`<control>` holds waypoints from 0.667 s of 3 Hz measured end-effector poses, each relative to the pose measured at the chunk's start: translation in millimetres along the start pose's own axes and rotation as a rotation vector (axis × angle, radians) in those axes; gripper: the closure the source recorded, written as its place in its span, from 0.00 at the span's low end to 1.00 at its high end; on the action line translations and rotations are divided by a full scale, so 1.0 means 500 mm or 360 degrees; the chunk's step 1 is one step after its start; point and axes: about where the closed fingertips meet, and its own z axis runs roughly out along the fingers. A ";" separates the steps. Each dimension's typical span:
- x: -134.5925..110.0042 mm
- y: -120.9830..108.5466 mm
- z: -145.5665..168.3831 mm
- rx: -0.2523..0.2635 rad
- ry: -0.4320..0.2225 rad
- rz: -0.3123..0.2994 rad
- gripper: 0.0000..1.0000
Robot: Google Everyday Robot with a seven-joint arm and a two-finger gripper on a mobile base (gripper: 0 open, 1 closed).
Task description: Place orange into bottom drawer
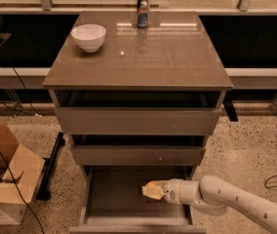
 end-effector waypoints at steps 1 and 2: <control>-0.004 -0.003 0.014 0.0031 0.0049 -0.0072 1.00; 0.018 -0.017 0.056 0.0053 0.0154 -0.0126 1.00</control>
Offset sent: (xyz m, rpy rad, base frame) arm 0.0130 0.0277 -0.0494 -0.1840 -0.0039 0.1186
